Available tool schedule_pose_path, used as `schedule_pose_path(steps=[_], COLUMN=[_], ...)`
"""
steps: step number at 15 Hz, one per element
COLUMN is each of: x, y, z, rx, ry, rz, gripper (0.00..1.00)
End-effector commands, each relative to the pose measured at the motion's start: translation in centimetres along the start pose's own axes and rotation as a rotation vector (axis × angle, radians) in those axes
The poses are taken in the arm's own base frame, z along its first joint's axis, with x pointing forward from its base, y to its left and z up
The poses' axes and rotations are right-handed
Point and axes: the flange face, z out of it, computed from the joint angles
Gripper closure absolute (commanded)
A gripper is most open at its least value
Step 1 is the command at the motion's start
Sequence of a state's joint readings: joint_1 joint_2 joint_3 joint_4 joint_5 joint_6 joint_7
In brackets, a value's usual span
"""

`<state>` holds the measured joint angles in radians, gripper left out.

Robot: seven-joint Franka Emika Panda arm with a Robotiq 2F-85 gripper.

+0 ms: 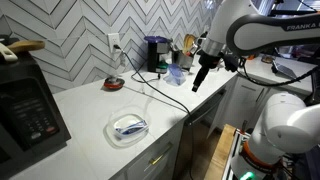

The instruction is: Remove the blue lid from the coffee maker and put it on the lunch box to the left

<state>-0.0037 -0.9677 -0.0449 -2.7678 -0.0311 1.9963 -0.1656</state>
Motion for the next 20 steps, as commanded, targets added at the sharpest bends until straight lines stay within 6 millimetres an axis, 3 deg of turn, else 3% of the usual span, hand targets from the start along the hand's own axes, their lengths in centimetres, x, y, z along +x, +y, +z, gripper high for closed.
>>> schedule_pose_path(steps=[1,3,5,9,16,18,20], x=[-0.3,-0.9,-0.9,-0.1,0.0,0.9,2.5], y=[-0.1,-0.2,-0.2,-0.1,0.0,0.3,1.5], z=[0.8,2.5,2.7,1.5,1.4,1.2,-0.4], rx=[0.004,0.011,0.012,0.007,0.007,0.0,-0.008], ry=[-0.023,-0.063,-0.07,-0.045,-0.046,-0.027,0.029], rz=[0.0,-0.001,-0.001,0.0,0.0,0.113,0.229], gripper=[0.0,0.0,0.0,0.0,0.0,0.0,0.0])
